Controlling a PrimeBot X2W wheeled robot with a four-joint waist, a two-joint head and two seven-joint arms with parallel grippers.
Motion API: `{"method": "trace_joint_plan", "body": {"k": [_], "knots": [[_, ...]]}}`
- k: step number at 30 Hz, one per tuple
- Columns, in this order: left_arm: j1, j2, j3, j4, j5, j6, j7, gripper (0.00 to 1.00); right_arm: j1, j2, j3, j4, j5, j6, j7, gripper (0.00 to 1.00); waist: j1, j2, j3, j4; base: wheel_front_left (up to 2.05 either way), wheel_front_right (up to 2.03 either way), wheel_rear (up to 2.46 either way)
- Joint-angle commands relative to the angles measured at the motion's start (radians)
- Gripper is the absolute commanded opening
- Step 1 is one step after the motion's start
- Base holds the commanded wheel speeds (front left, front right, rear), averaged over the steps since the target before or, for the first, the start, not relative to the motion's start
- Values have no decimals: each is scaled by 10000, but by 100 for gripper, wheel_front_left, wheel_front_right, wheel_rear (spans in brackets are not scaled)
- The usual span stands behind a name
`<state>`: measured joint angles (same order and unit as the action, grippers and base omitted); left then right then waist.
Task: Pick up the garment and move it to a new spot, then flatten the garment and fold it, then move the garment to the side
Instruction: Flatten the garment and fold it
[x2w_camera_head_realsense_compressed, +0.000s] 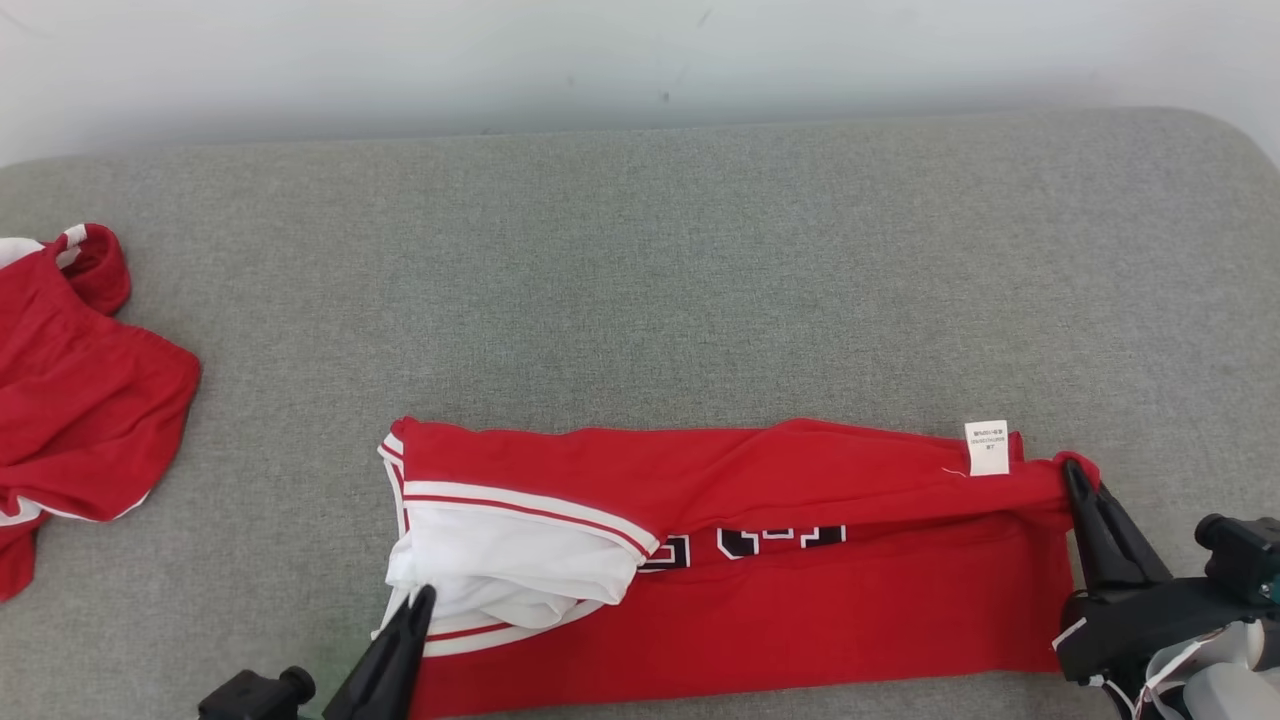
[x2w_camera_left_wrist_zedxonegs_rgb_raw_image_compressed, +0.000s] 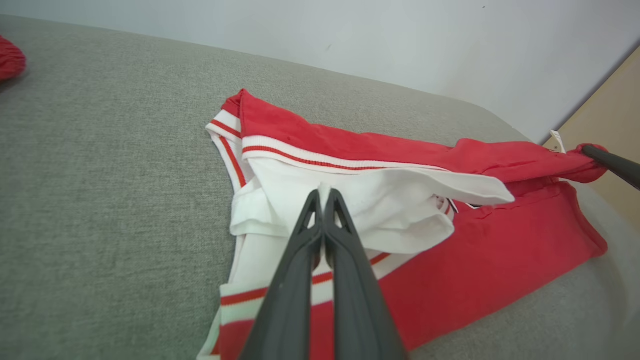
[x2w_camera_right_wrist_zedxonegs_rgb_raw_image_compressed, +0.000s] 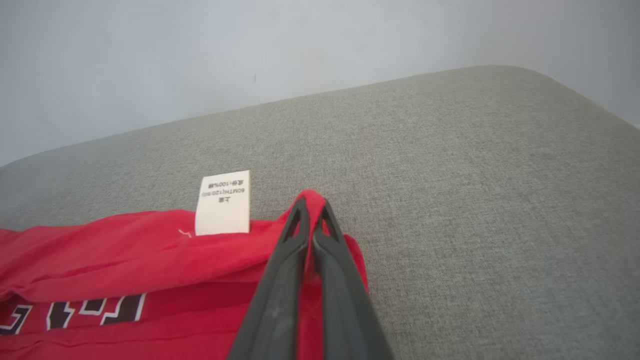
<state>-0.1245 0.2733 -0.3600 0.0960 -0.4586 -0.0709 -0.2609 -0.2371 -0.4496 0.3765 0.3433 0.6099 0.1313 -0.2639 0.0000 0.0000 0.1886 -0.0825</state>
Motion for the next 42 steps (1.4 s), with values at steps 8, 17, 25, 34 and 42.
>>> {"method": "trace_joint_plan", "body": {"k": [8, 17, 25, 34, 42], "knots": [[412, -609, 956, -70, 513, -190, -55, 100, 330, 115, -460, -409, 5, -9, -13, 100, 0, 0, -58, 67, 0, 0, 0], [712, -1146, 1786, -344, 1204, -255, -54, 100, 397, 233, -503, 352, -257, -9, 0, 100, 0, 0, -261, 258, 0, 0, 0], [918, -1621, 2274, -555, 1704, -350, -54, 100, -214, 634, -539, 1828, -386, -9, 430, 100, 0, 0, -418, 499, 0, 0, 0], [1028, -1902, 2508, -692, 1962, -468, -54, 100, -514, 941, -613, 3034, -331, -9, 1117, 100, 0, 0, -406, 767, 0, 0, 0], [973, -2004, 2733, -662, 2059, -537, -54, 100, -806, 1002, -309, 3188, -126, -3, 1039, 0, 0, 0, -366, 776, 0, 0, 0]]}}
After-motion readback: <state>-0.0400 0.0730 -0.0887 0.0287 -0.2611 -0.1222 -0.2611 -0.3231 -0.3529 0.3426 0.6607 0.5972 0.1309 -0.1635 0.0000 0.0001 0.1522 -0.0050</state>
